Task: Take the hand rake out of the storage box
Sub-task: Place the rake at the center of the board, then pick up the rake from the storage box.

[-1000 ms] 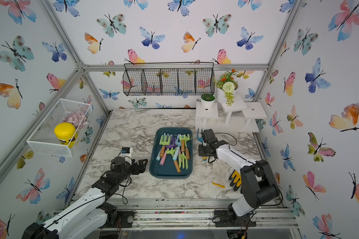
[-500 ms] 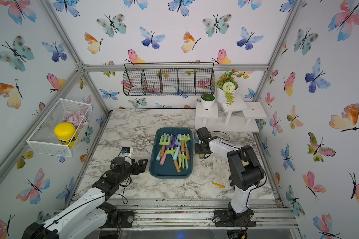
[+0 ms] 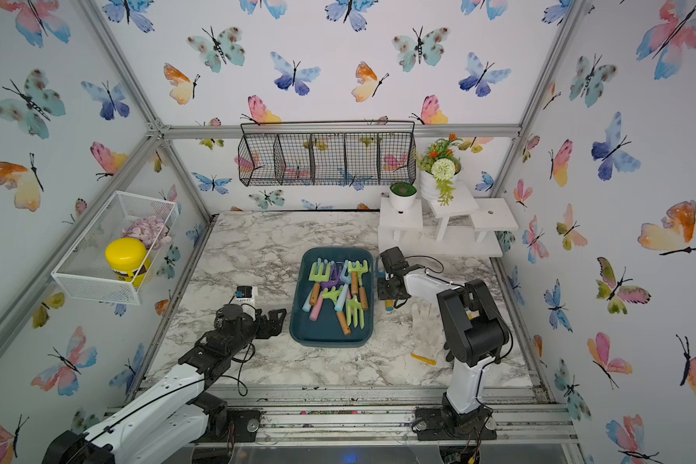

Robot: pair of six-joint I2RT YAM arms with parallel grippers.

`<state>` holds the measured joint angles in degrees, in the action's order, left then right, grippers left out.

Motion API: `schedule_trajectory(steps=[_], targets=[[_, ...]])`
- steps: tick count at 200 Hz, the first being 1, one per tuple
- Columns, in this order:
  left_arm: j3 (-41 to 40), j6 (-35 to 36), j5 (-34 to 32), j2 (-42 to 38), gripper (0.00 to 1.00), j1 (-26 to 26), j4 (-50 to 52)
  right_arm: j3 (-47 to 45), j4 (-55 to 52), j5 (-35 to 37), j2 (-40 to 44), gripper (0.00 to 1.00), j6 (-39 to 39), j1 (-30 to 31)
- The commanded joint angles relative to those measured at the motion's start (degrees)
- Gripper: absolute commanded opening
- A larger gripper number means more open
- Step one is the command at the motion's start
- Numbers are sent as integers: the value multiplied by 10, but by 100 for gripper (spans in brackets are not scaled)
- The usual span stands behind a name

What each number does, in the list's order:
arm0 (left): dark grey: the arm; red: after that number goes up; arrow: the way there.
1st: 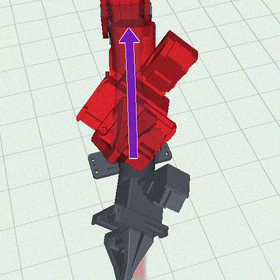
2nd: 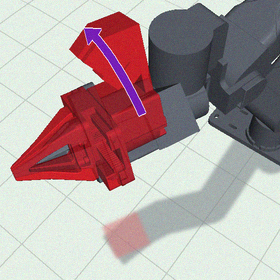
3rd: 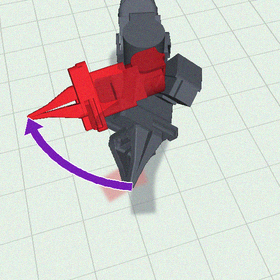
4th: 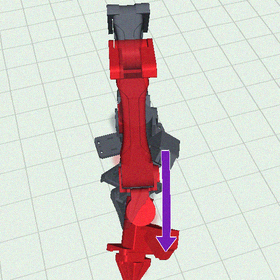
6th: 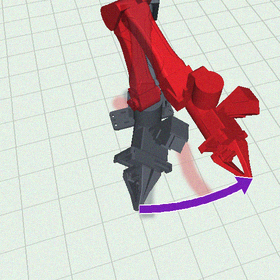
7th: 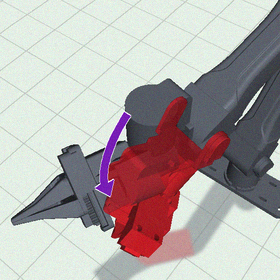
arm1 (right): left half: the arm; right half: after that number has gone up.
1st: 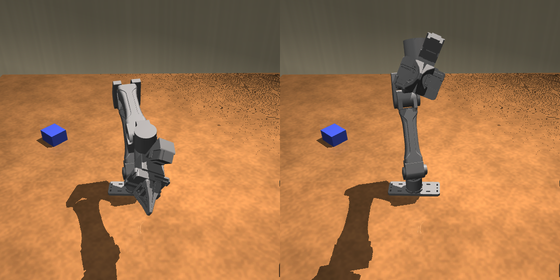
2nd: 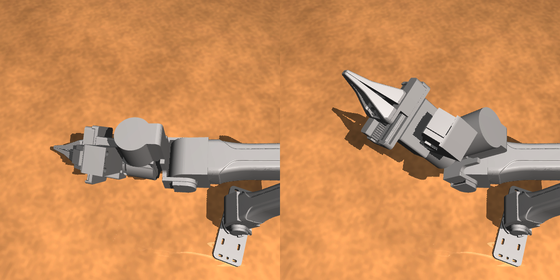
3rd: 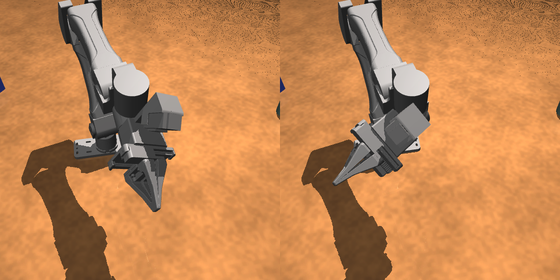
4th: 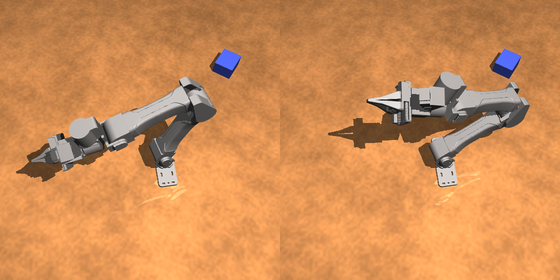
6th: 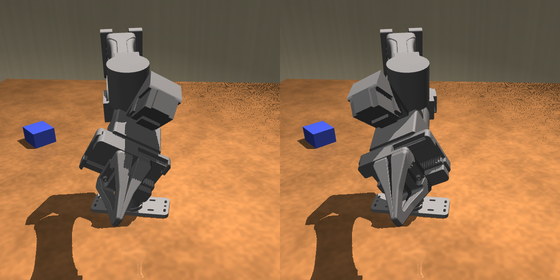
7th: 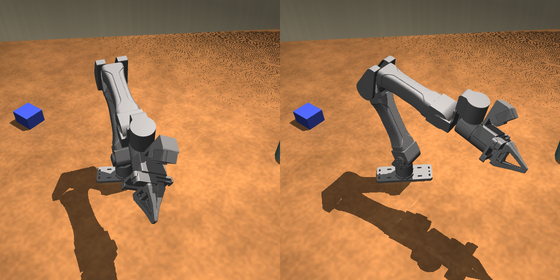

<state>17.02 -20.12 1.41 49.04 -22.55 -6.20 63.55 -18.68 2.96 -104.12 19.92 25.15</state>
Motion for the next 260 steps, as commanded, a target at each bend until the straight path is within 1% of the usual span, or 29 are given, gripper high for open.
schedule_trajectory(steps=[1,30,53,77,87,96,114,129,149,160,178,200,237,260], targets=[[11,8,14,-2,91,2,-3,-9,-1,1,43,49,-2,-2],[16,10,15,-15,93,2,4,-30,-10,4,113,58,-8,-2],[41,14,28,-3,93,2,22,-63,-3,-20,185,74,-22,-2],[95,20,48,18,91,0,51,-105,16,-51,262,88,-37,-2],[121,21,56,31,90,0,61,-118,24,-57,288,93,-40,-2],[145,21,68,48,88,-1,71,-129,31,-62,308,95,-41,-2],[200,18,99,98,82,-3,96,-138,28,-73,332,96,-43,-2],[241,16,130,143,78,-5,116,-144,23,-78,347,93,-46,-2],[284,18,149,196,78,-14,137,-156,16,-72,374,92,-45,-2],[303,19,142,220,79,-23,148,-169,22,-66,390,92,-42,-2],[338,16,105,258,80,-44,174,-192,29,-60,419,91,-38,-2],[369,12,79,305,80,-61,191,-214,29,-51,447,92,-38,-2],[422,9,42,384,75,-73,227,-242,39,-54,464,92,-32,-2],[455,14,17,429,73,-81,251,-257,48,-64,469,92,-34,-2]])
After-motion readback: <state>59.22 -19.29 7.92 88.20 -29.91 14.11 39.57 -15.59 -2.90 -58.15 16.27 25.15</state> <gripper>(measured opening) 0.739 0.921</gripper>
